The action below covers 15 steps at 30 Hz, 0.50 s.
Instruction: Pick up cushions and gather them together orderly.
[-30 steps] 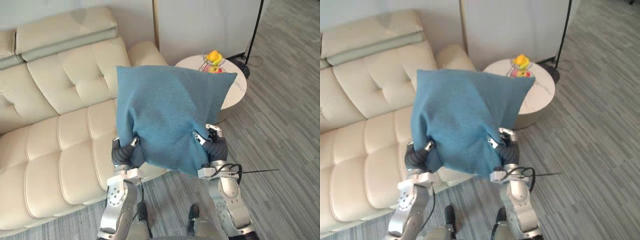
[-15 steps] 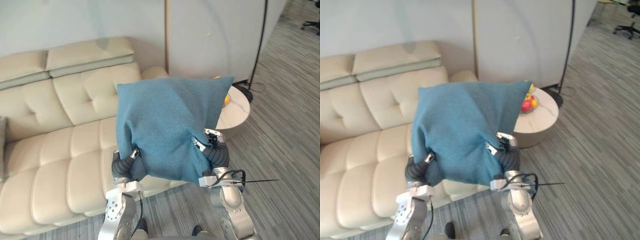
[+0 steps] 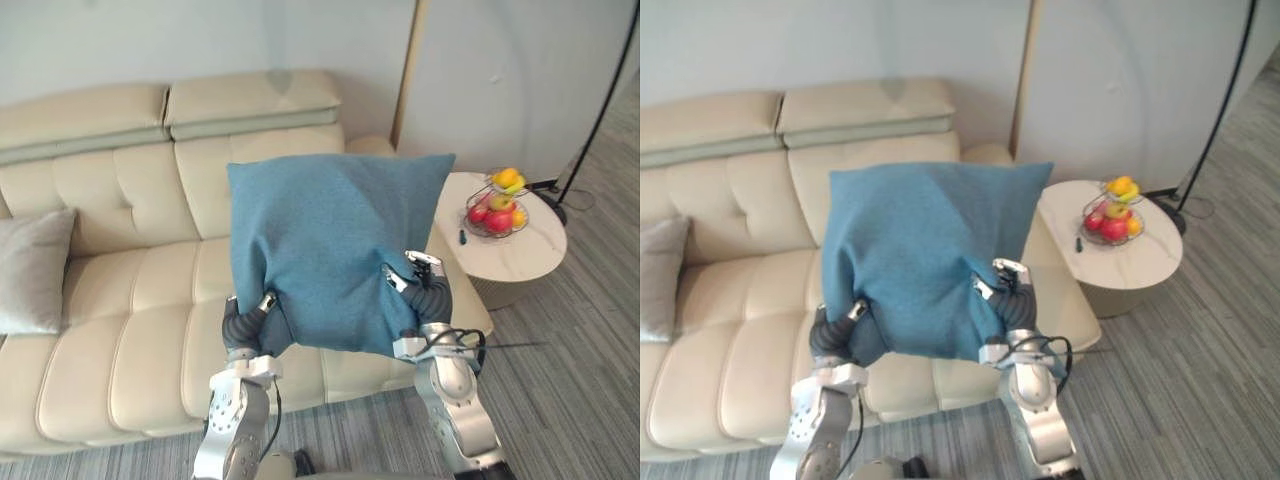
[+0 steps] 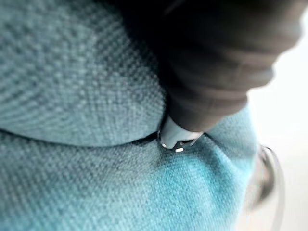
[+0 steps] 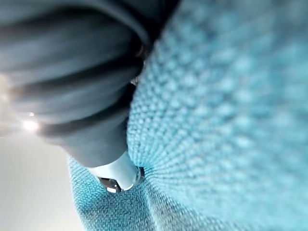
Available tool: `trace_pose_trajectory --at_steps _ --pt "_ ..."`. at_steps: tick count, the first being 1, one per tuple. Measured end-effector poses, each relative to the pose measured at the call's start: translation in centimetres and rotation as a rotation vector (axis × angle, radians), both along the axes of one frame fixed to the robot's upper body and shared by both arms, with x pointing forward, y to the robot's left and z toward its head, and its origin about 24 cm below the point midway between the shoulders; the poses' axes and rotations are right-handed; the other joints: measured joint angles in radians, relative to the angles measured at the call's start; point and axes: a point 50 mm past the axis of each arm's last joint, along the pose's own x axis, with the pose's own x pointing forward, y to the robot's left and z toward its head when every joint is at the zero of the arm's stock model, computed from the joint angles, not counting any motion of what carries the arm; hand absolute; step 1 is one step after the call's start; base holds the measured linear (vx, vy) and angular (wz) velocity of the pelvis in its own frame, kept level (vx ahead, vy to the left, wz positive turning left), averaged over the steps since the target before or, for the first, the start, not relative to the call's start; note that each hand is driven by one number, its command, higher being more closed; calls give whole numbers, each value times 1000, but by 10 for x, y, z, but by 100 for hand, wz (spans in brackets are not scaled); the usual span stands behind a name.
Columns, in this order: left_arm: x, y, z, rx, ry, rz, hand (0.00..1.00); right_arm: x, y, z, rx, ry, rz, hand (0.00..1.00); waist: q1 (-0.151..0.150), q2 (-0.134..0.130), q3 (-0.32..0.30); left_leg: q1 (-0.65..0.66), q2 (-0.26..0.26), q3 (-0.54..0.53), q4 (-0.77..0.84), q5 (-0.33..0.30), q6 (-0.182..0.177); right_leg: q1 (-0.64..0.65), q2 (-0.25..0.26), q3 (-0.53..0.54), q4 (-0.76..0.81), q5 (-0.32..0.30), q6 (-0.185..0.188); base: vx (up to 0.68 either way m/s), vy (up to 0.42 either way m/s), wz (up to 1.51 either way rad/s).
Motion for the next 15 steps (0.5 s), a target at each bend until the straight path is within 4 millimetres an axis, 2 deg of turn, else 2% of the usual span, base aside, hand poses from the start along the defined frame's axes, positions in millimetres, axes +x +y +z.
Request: trace_pose_trajectory --at_steps 1,2,3,5,6,7,8,9,12,13,14,15 --pt "-7 2 -6 3 32 3 100 -4 -1 -6 1 33 5 100 -12 3 26 126 -26 -18 -156 21 9 -71 248 177 138 -180 113 236 110 27" --pt "-8 2 -6 5 31 -1 100 -4 -1 -6 3 30 9 100 -17 -2 24 141 -40 -17 -186 38 -1 -90 320 187 75 -180 108 303 77 41" --pt "-7 1 -5 7 21 -13 100 -4 -1 -2 7 14 12 100 -27 -17 24 152 -75 -20 -198 43 -6 -100 367 188 -21 -125 -17 198 24 22" --pt "-6 -4 -4 -16 17 -15 100 -5 -3 -1 6 5 9 100 -35 12 27 165 -72 -28 -198 45 -10 -59 373 199 -59 -103 2 247 62 4" --pt "-6 -4 -3 -18 14 -14 100 -6 -4 1 13 -3 9 100 -34 14 26 170 -73 -33 -192 46 -11 -42 370 200 -73 -103 1 223 66 15" --pt "-6 -5 -3 -19 15 -22 100 -10 -5 4 18 -15 3 100 -43 5 32 162 -78 -57 -123 47 -35 6 349 193 -110 -101 -2 352 136 102" --pt "-9 -18 2 -49 -16 -93 100 -31 -15 23 56 -89 -41 100 -30 -9 32 137 15 -102 -39 81 -108 146 311 155 -126 -130 31 365 184 112" --pt "-9 -18 8 -54 -42 -97 100 -33 -15 31 63 -123 -39 100 -28 -9 31 123 15 -101 13 81 -108 161 301 157 -124 -130 32 305 180 89" --pt "-9 -18 14 -59 -71 -92 100 -34 -15 33 68 -139 -38 100 -22 -11 29 126 15 -101 12 81 -108 168 300 161 -124 -130 31 72 44 15" --pt "-9 -19 13 -61 -69 -98 100 -34 -17 33 65 -142 -44 100 -22 -20 27 121 12 -99 11 82 -108 180 292 162 -150 -130 31 67 2 23" --pt "-10 -22 11 -63 -58 -115 100 -33 -21 33 60 -142 -60 100 -18 -30 32 108 45 -67 14 38 -65 200 277 163 -182 -130 31 41 174 5" --pt "-11 -29 7 -71 -39 -147 100 -33 -26 33 47 -142 -87 100 -40 -26 9 154 62 -97 -167 127 -136 174 273 198 -191 -136 58 -24 188 -9"
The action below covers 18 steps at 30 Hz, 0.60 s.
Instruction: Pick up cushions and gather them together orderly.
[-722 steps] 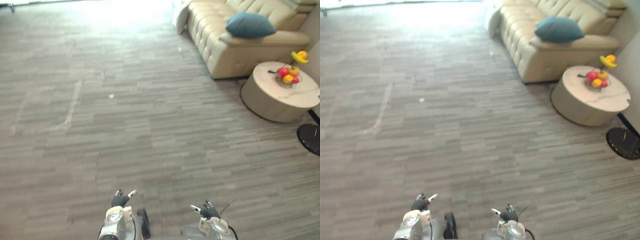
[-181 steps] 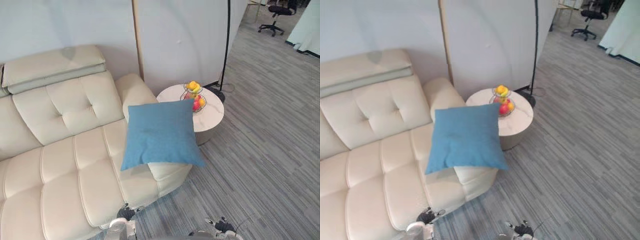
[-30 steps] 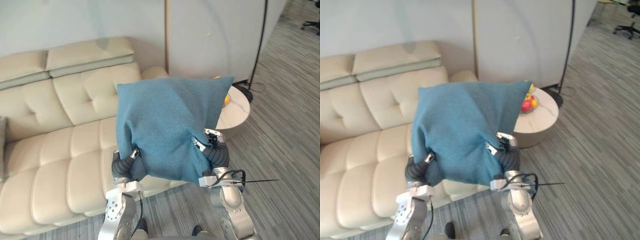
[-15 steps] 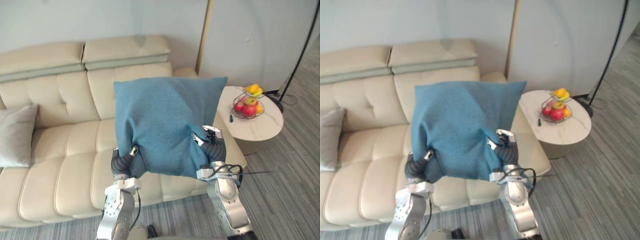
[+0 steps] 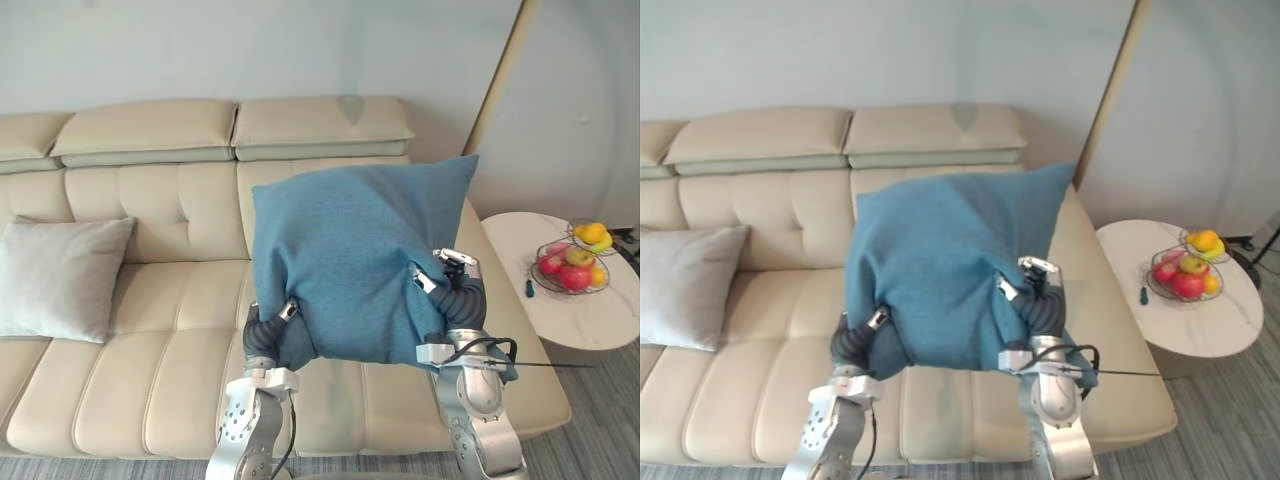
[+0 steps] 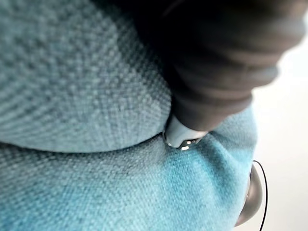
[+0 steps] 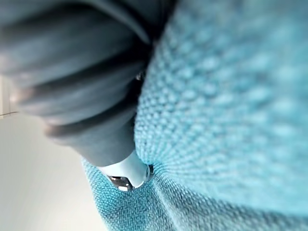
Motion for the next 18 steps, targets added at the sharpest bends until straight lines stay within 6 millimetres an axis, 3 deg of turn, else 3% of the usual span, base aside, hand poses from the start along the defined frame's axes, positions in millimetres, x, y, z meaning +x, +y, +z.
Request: trace_pose_trajectory --at_steps 3,6,8,13,18 --pt "-1 -1 -2 5 8 -7 100 0 0 0 -4 2 -5 100 1 1 -2 5 -6 -4 -12 5 -3 -3 -3 11 0 -6 10 -88 81 -4" --pt "-2 -3 -3 11 11 -22 100 0 -1 -2 -4 8 -14 100 -2 0 -14 53 -24 -5 -168 93 -10 -38 8 25 0 -7 7 -212 -41 -4" --pt "-2 -4 -3 10 12 -28 100 -1 -3 -2 -6 11 -20 100 -5 0 -20 73 -28 -3 -212 116 -12 -39 12 28 -2 -1 11 -58 -30 -6" --pt "-2 -7 -3 8 13 -42 100 0 -5 -5 -25 20 -39 100 -15 -3 -54 83 -35 -4 -267 144 -11 -27 21 31 -44 41 25 26 2 -2" --pt "-2 -1 -11 47 48 -38 100 15 -3 -23 -67 95 -30 100 -18 -12 -58 82 -45 -33 -279 153 -3 -11 19 20 -67 52 33 -10 12 17"
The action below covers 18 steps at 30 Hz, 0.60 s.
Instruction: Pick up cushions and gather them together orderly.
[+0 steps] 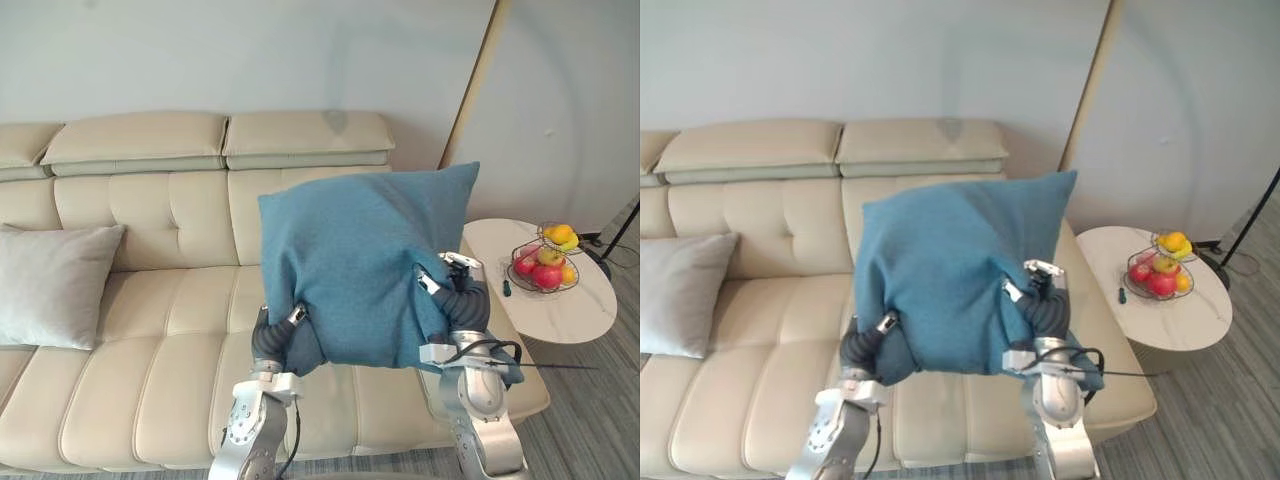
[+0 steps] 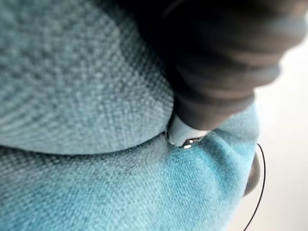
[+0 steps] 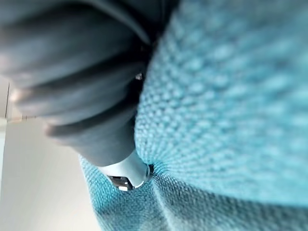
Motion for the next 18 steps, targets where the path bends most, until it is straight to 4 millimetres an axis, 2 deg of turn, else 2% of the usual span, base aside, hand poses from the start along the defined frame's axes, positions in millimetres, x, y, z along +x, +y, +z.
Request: trace_pose_trajectory --at_steps 1,3,4,6,7,10,12,13,18 --pt "4 12 -2 48 12 50 100 17 10 -10 -24 49 45 100 7 16 26 -83 -6 -45 -22 44 7 -73 -2 -35 10 8 0 -163 7 62" --pt "6 18 -2 61 17 91 100 25 16 -10 -44 59 67 100 19 29 46 -117 -7 -57 -45 70 11 -117 -2 -47 20 13 -1 -138 20 41" --pt "17 25 8 76 -25 133 100 36 26 1 -76 22 92 100 34 30 112 -136 -10 -65 -45 84 11 -156 -10 -58 79 -1 -1 -114 16 27" --pt "39 28 30 82 -119 171 100 49 31 24 -76 -65 84 100 33 31 110 -255 -8 -79 -32 109 8 -291 -19 -66 137 -8 -7 -112 -1 28" --pt "54 27 49 91 -193 197 100 53 31 32 -64 -94 58 100 44 35 121 -277 -10 -87 -49 132 7 -331 -26 -81 180 -23 -9 -34 -25 24" --pt "65 28 67 101 -259 227 100 59 34 46 -67 -144 41 100 52 36 122 -293 -19 -88 -49 136 2 -379 -43 -83 246 -57 -14 -2 -41 12" --pt "88 27 96 113 -361 264 100 74 41 75 -86 -243 7 100 54 49 130 -370 -13 -108 -49 162 -7 -466 -43 -100 284 -67 -26 -87 -104 23" --pt "118 24 123 113 -413 311 100 92 46 98 -122 -299 -48 100 55 60 138 -438 -13 -112 -50 189 -9 -543 -50 -110 325 -70 -31 -46 -96 23" --pt "130 17 133 129 -424 304 100 99 39 108 -177 -323 -100 100 57 75 147 -464 -19 -118 -50 206 -27 -569 -59 -113 332 -70 -32 31 -41 8"
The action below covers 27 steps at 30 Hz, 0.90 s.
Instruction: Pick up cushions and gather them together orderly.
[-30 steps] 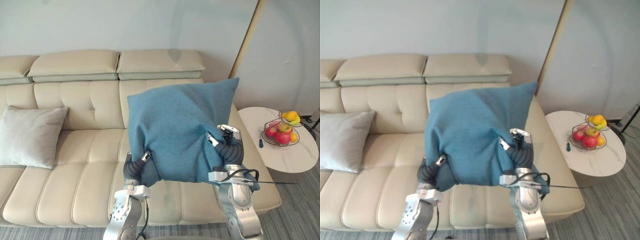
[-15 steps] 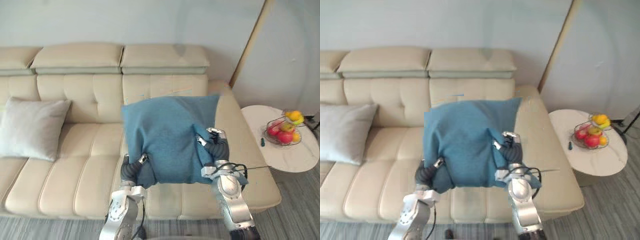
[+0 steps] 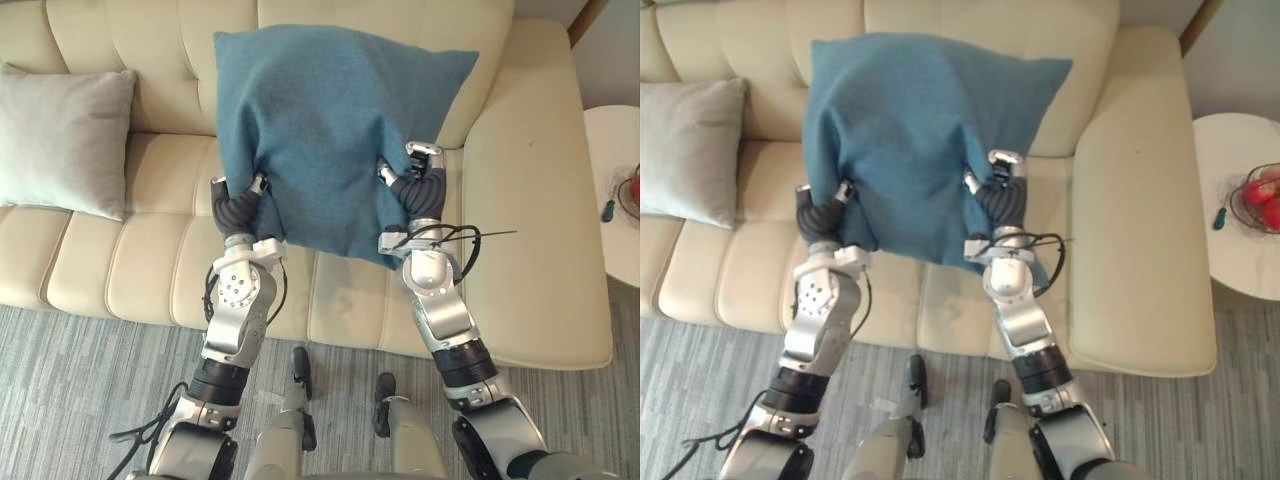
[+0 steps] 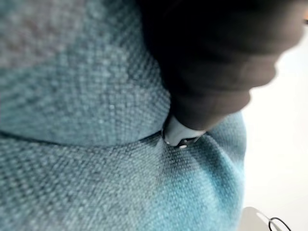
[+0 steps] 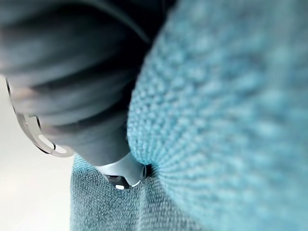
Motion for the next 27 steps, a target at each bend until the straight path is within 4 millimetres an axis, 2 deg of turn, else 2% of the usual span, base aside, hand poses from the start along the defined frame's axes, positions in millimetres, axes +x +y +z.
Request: trace_pose_trajectory --at_steps 2,3,4,5,7,8,9,10,11,12,14,15,16,17,19,22,27 --pt "20 -4 27 48 -49 8 100 12 -2 28 16 -63 -35 100 6 11 8 -64 5 -7 0 10 -9 -77 1 0 25 0 -3 -132 -56 3" --pt "32 -8 57 75 -112 13 100 18 -3 54 19 -131 -89 100 9 25 19 -122 10 -8 0 -1 -17 -148 1 0 49 4 -9 -136 -38 1" --pt "34 -9 64 80 -128 15 100 19 -3 60 24 -147 -96 100 10 27 23 -134 11 -6 -1 -4 -19 -160 1 0 52 6 -10 -133 -22 -4" --pt "40 -13 96 94 -202 21 100 19 -4 84 48 -219 -135 100 11 39 58 -167 18 21 -1 -3 -21 -201 2 5 62 20 -12 -73 -4 -11" --pt "44 -15 120 109 -246 29 100 18 -5 100 65 -263 -174 100 11 41 75 -195 13 42 -1 38 1 -240 -1 26 72 24 -10 -44 -4 -12" --pt "46 -16 129 106 -261 33 0 19 -6 107 76 -277 -189 0 13 41 75 -209 10 43 -1 45 2 -257 -2 31 75 25 -10 0 0 0" --pt "46 -20 156 98 -312 39 0 20 -9 131 107 -326 -236 0 6 41 75 -255 4 40 -1 78 -15 -304 -8 34 79 28 -9 10 -31 14" --pt "43 -25 183 93 -370 50 0 18 -13 157 131 -385 -289 0 4 41 75 -308 4 34 -1 113 -52 -354 -12 32 79 35 -13 8 -29 20" --pt "41 -27 192 94 -391 57 0 16 -15 167 132 -412 -311 0 4 41 75 -328 4 30 -1 128 -61 -371 -13 30 79 36 -15 -14 -87 16" --pt "35 -30 223 113 -460 86 0 10 -25 200 138 -489 -371 0 13 44 76 -396 17 26 -1 160 -38 -436 1 25 78 49 -27 -13 -87 5" --pt "32 -29 235 110 -483 104 0 6 -36 216 157 -520 -412 0 14 48 79 -437 34 22 -1 167 -30 -464 16 8 68 56 -35 21 -96 -3" --pt "33 -29 235 103 -472 93 0 8 -42 219 171 -498 -408 0 12 52 82 -450 43 22 -1 167 -30 -471 24 -3 61 59 -40 62 -96 -4" --pt "42 -34 225 118 -412 70 0 14 -52 217 171 -443 -413 0 12 51 93 -452 51 25 -1 167 -30 -471 32 -6 61 60 -42 59 -89 -3" --pt "47 -34 218 123 -373 64 0 18 -54 214 172 -414 -407 0 11 50 93 -452 53 28 -1 167 -30 -471 34 -6 61 60 -42 94 -153 -5" --pt "63 -30 198 146 -252 66 0 31 -50 204 150 -330 -363 0 0 48 100 -437 57 43 -1 177 -18 -460 37 -6 64 60 -42 95 -158 -3" --pt "71 -22 180 144 -190 67 0 43 -41 193 92 -254 -313 0 -5 46 128 -393 61 71 -1 192 -1 -417 41 -7 63 60 -42 71 -123 0" --pt "84 -2 146 118 -74 88 0 57 -38 175 78 -154 -213 0 -18 38 134 -381 81 97 -1 194 2 -397 62 -7 46 60 -42 64 -96 -5"
